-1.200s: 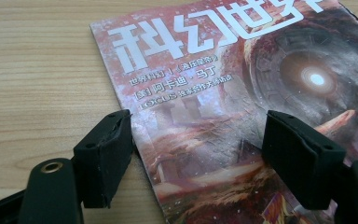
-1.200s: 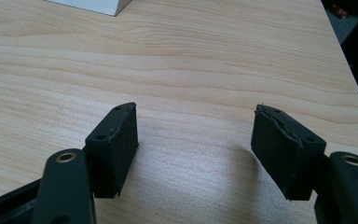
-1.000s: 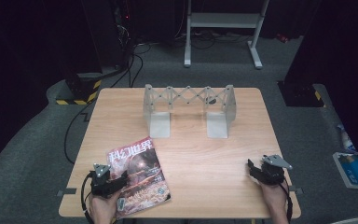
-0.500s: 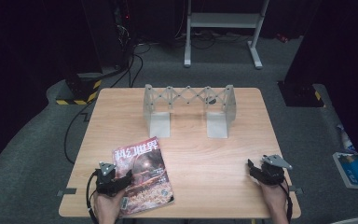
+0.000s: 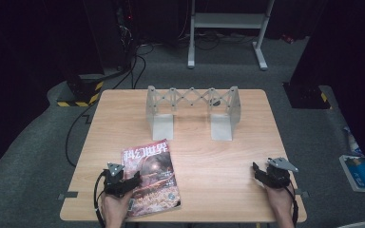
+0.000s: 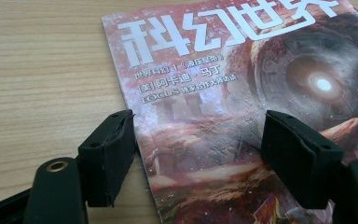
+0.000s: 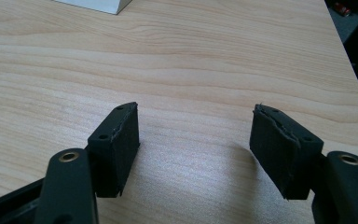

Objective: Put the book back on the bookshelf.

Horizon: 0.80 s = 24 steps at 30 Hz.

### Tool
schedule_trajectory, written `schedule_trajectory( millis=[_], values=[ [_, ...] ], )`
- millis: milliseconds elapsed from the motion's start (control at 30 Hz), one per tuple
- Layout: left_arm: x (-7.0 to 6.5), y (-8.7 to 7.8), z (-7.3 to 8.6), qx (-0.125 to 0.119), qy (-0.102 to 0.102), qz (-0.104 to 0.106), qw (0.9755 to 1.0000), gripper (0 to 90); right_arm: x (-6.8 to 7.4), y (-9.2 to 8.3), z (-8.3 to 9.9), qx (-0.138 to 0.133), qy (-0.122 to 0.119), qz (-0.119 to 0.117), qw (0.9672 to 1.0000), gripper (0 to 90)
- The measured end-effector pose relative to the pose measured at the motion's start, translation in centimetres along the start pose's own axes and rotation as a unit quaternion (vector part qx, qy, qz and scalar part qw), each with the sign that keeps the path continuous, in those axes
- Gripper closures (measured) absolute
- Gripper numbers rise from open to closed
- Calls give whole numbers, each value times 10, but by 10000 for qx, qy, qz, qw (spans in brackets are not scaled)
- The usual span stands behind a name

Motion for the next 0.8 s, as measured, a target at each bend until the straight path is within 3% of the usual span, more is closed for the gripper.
schedule_trajectory(
  millis=[800],
  values=[
    [-31,16,-6,1,116,153,9998,262,2,-2,0,84,69,-110,9999,365]
  ],
)
Point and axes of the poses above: each handheld gripper's, and its own axes: y roughly forward along the jaws, z roughly out of its underside, x roughly to its left, the point moved 10 cm from there along y, roughly forward along the jaws, and after that the axes turned 9 degrees about -y, right-handed, at the moved point
